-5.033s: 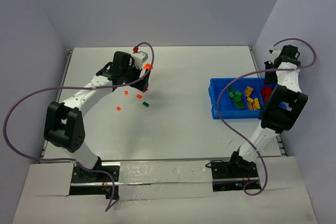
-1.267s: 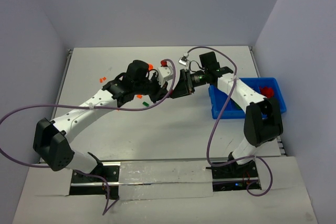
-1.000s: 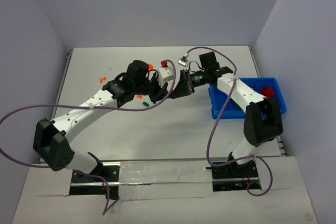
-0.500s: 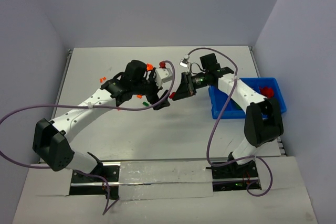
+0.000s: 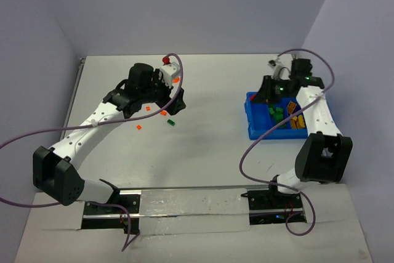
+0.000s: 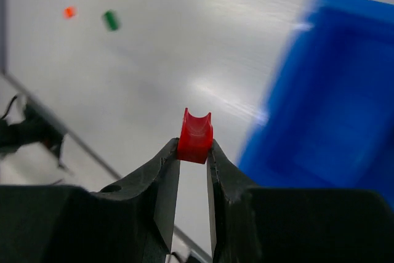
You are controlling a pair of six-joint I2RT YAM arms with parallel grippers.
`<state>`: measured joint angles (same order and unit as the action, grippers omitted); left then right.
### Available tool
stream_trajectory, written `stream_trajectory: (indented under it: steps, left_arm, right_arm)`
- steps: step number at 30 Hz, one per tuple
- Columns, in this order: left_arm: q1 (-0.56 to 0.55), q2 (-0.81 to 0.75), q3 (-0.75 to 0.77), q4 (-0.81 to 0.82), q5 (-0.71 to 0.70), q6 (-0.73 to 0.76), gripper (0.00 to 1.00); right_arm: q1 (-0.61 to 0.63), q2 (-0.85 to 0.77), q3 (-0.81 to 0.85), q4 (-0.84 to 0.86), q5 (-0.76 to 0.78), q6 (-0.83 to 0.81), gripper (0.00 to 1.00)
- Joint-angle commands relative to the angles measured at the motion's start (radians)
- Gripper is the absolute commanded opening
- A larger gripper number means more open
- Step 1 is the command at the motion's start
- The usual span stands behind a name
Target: Sort the legos into containers by color
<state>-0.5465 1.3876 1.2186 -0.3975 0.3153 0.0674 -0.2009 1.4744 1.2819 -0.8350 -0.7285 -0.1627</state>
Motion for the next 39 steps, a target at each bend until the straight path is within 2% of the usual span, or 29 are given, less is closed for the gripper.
stream_trajectory:
  steps: [1, 5, 7, 14, 24, 26, 28, 31, 35, 38, 39]
  left_arm:
    - [0.005, 0.007, -0.007, 0.049, -0.113, -0.058, 0.99]
    - [0.007, 0.072, 0.049, -0.02, -0.151, -0.043, 0.99]
    - [0.022, 0.082, 0.063, -0.035, -0.114, -0.028, 0.99]
    - [0.034, 0.091, 0.061, -0.041, -0.121, -0.021, 0.99]
    - [0.059, 0.103, 0.071, -0.058, -0.114, -0.012, 0.99]
    - [0.061, 0.107, 0.071, -0.059, -0.12, -0.012, 0.99]
    - [0.066, 0.108, 0.07, -0.059, -0.126, -0.011, 0.99]
    - [0.09, 0.106, 0.065, -0.046, -0.128, -0.021, 0.99]
    - [0.158, 0.122, 0.077, -0.048, -0.119, -0.046, 0.99]
    - [0.2, 0.136, 0.088, -0.037, -0.128, -0.058, 0.99]
    - [0.232, 0.148, 0.108, -0.033, -0.129, -0.09, 0.99]
  right_arm:
    - [-0.167, -0.043, 0.081, -0.126, 0.344, -0.215, 0.0]
    - [-0.289, 0.0, 0.111, -0.131, 0.473, -0.297, 0.0]
    - [-0.339, 0.036, 0.125, -0.112, 0.536, -0.321, 0.0]
    - [-0.377, 0.126, 0.119, -0.026, 0.653, -0.357, 0.0]
    - [-0.391, 0.246, 0.138, 0.041, 0.714, -0.368, 0.02]
    - [-0.391, 0.26, 0.145, 0.037, 0.723, -0.371, 0.1]
    - [-0.391, 0.274, 0.149, 0.034, 0.726, -0.372, 0.4]
    - [-0.39, 0.283, 0.158, 0.028, 0.724, -0.36, 0.61]
    - [-0.385, 0.272, 0.174, 0.009, 0.716, -0.353, 0.71]
    - [-0.37, 0.253, 0.189, -0.009, 0.701, -0.342, 0.75]
    - [-0.358, 0.223, 0.191, -0.026, 0.674, -0.337, 0.8]
